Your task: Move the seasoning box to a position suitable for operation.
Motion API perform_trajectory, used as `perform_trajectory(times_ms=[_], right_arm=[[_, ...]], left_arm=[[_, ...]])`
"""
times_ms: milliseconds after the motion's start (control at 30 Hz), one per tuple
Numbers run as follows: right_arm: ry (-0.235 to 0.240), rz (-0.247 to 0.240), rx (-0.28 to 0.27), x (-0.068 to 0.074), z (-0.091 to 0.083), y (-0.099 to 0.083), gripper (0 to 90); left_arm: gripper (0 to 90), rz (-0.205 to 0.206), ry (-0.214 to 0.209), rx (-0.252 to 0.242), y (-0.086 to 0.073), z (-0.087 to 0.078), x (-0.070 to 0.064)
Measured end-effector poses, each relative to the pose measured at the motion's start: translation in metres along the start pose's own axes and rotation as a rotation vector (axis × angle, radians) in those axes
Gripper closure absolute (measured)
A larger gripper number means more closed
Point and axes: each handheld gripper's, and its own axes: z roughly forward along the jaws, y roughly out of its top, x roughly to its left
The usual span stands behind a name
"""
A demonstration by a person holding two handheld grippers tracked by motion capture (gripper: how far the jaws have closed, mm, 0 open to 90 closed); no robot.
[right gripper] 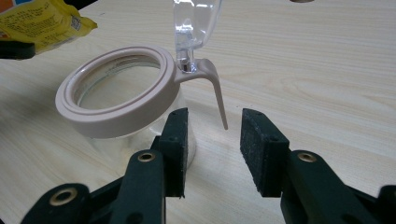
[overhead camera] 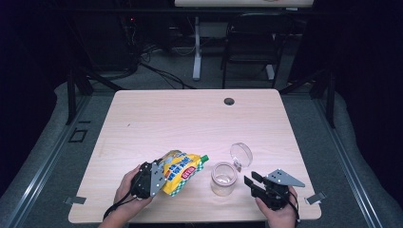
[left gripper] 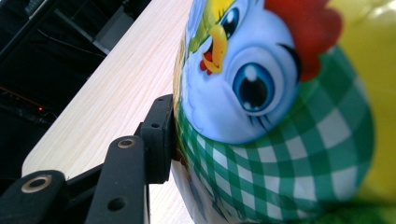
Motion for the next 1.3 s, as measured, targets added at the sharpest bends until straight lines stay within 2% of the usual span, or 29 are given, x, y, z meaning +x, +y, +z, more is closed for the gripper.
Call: perform_trajectory(times_ms=[400,767,967,1033,1133,1300], right_arm=[[0.009,-0.001,-0.015,0.003,-0.003,0.0,62.3],[0.01,-0.027,-0.051,0.011,-0.012,0.004,64.2],[0.022,-0.068,-0.049,0.02,-0.013,0.006,66.6],[0.032,-0.074,-0.05,0.024,-0.012,0.006,67.4],[0.045,-0.099,-0.045,0.03,-0.011,0.007,67.7],[0.056,-0.142,-0.048,0.04,-0.012,0.008,67.9]], left_arm=[[54.1,0.065,0.051,0.002,0.004,-0.001,-0.007],[54.2,0.109,0.071,0.02,0.006,-0.001,-0.013],[55.5,0.12,0.073,0.028,0.007,0.0,-0.015],[55.6,0.136,0.084,0.035,0.008,0.001,-0.017],[55.7,0.14,0.095,0.021,0.01,0.001,-0.019],[55.8,0.158,0.117,0.026,0.011,0.001,-0.021]])
